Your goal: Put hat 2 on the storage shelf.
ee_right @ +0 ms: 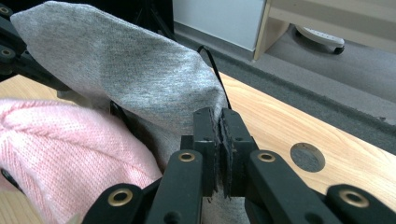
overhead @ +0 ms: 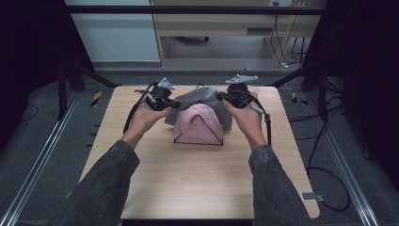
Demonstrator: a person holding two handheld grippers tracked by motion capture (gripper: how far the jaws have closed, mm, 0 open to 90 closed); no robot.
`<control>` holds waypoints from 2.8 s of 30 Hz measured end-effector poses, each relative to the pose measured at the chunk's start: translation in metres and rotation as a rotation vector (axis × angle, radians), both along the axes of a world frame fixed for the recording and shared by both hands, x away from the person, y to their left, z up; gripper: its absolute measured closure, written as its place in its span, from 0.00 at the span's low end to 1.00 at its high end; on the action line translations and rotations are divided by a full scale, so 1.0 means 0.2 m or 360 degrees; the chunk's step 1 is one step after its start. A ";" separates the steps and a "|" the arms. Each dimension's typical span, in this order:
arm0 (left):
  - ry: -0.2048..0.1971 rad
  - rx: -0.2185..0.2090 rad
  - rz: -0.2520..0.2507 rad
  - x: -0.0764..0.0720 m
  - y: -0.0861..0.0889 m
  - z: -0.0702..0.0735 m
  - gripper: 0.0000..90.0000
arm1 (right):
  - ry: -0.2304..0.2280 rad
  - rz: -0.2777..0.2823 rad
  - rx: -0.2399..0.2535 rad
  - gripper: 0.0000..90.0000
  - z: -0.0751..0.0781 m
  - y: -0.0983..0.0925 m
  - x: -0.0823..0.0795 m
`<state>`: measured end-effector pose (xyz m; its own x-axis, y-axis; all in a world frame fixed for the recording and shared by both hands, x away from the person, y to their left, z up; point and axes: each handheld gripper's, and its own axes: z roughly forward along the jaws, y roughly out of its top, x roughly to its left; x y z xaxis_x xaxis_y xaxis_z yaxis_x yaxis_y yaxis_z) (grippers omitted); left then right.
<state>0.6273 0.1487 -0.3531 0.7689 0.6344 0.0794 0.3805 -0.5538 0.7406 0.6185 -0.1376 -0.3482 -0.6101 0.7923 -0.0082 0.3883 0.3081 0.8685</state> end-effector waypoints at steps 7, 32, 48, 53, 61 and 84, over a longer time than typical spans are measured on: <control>0.0012 0.0007 -0.0001 0.00 0.00 -0.02 0.96 | 0.0009 0.0006 -0.0007 0.96 -0.02 -0.01 -0.01; 0.0051 0.0017 -0.0019 -0.01 -0.01 -0.09 0.96 | 0.0046 0.0008 -0.0013 0.96 -0.11 -0.02 -0.05; 0.0084 0.0024 -0.0019 -0.01 -0.02 -0.14 0.95 | 0.0092 0.0019 -0.0042 0.95 -0.16 -0.03 -0.05; 0.0086 0.0022 -0.0012 -0.01 -0.02 -0.14 0.94 | 0.0094 0.0018 -0.0046 0.94 -0.16 -0.03 -0.05; 0.0071 -0.0004 0.0019 -0.02 -0.02 -0.15 0.86 | 0.0081 -0.0015 -0.0063 0.86 -0.15 -0.03 -0.06; -0.0057 0.0017 0.0112 -0.16 0.04 -0.01 0.51 | 0.0045 -0.0008 -0.0054 0.67 -0.05 -0.06 -0.20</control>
<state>0.5959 0.1573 -0.3554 0.7191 0.6856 0.1130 0.3919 -0.5345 0.7488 0.5780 -0.1488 -0.3581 -0.6064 0.7949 -0.0182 0.4142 0.3353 0.8462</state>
